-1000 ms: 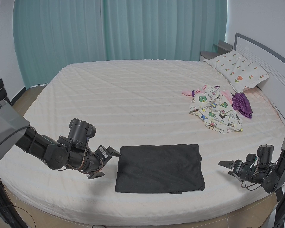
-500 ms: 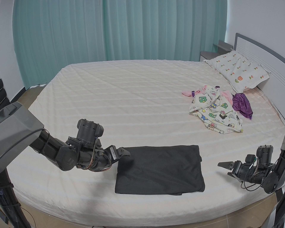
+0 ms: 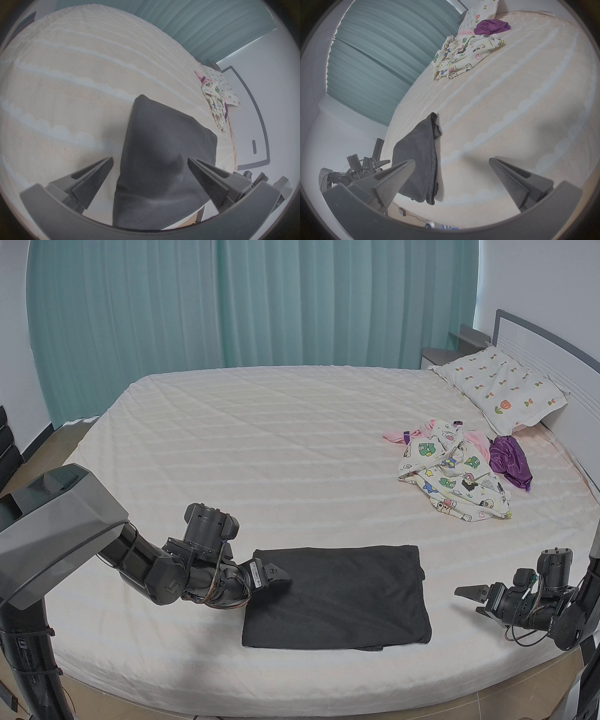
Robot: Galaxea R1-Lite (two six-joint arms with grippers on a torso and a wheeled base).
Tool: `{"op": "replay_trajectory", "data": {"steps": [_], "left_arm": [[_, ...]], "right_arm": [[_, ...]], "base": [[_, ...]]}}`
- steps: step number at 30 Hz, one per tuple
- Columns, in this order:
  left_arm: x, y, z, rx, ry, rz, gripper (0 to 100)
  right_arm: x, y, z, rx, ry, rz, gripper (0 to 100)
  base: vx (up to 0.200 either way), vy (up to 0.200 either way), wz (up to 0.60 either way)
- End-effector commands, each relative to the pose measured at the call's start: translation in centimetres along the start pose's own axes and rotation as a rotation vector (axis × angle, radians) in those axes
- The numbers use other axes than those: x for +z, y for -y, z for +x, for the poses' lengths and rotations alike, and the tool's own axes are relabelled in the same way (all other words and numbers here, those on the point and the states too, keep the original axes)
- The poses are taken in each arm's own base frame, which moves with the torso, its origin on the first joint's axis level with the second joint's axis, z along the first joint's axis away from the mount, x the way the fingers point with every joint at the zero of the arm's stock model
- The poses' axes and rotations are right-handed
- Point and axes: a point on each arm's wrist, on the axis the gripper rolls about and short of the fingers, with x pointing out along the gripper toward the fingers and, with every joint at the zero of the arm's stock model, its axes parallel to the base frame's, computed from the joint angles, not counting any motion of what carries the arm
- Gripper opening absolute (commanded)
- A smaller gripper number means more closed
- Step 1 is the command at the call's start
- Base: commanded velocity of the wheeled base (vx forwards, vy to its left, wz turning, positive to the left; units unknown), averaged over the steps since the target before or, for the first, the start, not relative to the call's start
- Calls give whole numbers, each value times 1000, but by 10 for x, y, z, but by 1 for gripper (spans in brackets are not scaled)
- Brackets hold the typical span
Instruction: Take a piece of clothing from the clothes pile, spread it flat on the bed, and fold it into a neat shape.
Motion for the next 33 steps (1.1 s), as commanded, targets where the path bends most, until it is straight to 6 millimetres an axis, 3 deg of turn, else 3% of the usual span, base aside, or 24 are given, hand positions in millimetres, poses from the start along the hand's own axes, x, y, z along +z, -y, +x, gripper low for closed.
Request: {"op": "replay_trajectory", "data": {"steps": [1,7,17,24,25,33], "left_arm": [[0,-2,3,-19,-17,-1,100],[1,-4,2,-106,-49,67,100],[-7,-7,22,-123,-66,92,100],[-5,-4,20,-133,-57,94,100],[-5,-4,20,-135,-46,99,0],[-9,-8,17,-132,-39,93,0]], "right_arm": [[-3,-2,-1,2,-8,-5,100],[-3,0,1,-2,-14,-2,100],[-2,-3,0,8,-8,-12,100],[-4,-5,2,3,-11,-18,100],[-5,-5,3,-2,-12,-19,100],[-5,-5,4,-7,-13,-19,100]], "base": [[0,0,0],[0,0,0],[0,0,0],[0,0,0],[0,0,0],[0,0,0]]}}
